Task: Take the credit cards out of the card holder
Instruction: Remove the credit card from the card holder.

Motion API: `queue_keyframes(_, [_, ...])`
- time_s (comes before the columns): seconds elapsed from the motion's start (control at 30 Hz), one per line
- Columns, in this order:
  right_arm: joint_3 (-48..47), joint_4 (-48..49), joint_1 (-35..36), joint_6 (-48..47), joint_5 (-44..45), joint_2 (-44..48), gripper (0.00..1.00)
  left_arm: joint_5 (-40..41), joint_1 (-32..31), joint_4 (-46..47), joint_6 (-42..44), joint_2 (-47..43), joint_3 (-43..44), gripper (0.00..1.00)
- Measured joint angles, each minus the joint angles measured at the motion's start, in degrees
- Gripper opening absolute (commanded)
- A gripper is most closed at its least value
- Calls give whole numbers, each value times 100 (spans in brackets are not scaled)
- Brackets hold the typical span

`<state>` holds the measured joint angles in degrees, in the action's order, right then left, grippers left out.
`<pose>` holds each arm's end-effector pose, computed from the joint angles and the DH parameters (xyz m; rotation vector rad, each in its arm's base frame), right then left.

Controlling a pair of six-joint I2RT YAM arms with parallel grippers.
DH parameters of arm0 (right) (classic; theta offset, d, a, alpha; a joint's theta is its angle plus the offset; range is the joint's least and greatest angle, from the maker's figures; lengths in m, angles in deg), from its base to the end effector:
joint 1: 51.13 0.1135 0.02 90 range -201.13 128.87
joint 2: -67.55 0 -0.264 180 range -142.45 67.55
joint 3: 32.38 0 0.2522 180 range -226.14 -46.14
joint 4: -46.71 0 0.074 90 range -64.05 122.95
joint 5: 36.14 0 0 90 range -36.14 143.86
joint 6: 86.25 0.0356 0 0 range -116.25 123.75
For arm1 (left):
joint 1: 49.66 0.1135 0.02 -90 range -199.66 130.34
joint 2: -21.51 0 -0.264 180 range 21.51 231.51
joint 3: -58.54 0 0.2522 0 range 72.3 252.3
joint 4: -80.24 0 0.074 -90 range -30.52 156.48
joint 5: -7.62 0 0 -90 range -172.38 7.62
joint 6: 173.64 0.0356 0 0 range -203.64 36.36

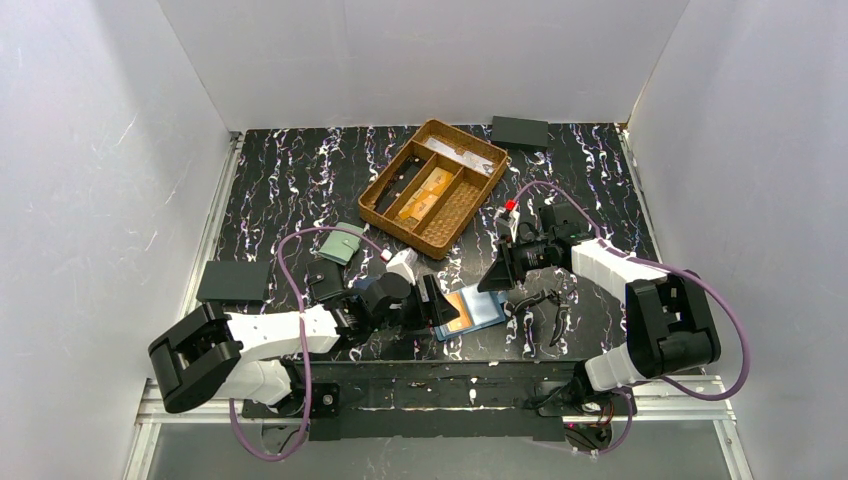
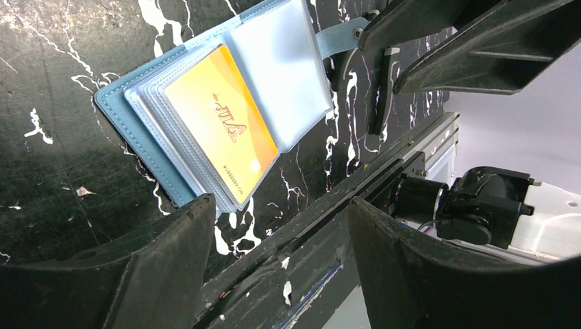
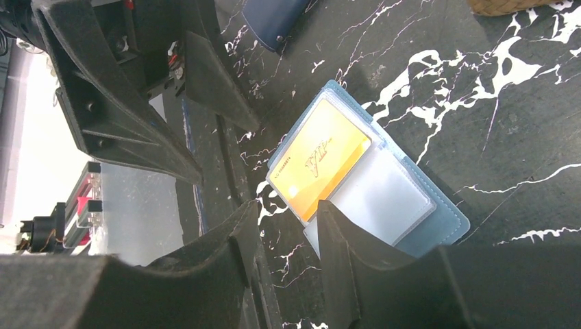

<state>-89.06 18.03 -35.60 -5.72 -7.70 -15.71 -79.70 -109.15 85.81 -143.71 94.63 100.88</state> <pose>0.2483 0.1015 0.1881 -0.8985 2.1111 1.3789 0.1330 -0.2224 0.1904 -0.0449 2.2556 -1.2102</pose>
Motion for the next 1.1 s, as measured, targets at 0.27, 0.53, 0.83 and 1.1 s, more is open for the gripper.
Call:
queue_keyframes(0.27, [0,-39,4,-101,-11,-39,47,4,0,181,-92,74,-2,67])
queue_keyframes(0.53, [0,-74,24,-201,-26,-35,47,4,0,387,-238,129,-39,67])
queue_keyframes(0.83, [0,-385,24,-702,-31,-35,47,-17,0,498,-389,122,-173,67])
queue_keyframes(1.1, [-7,-525,24,-883,-28,-37,47,-37,0,579,-457,122,-199,67])
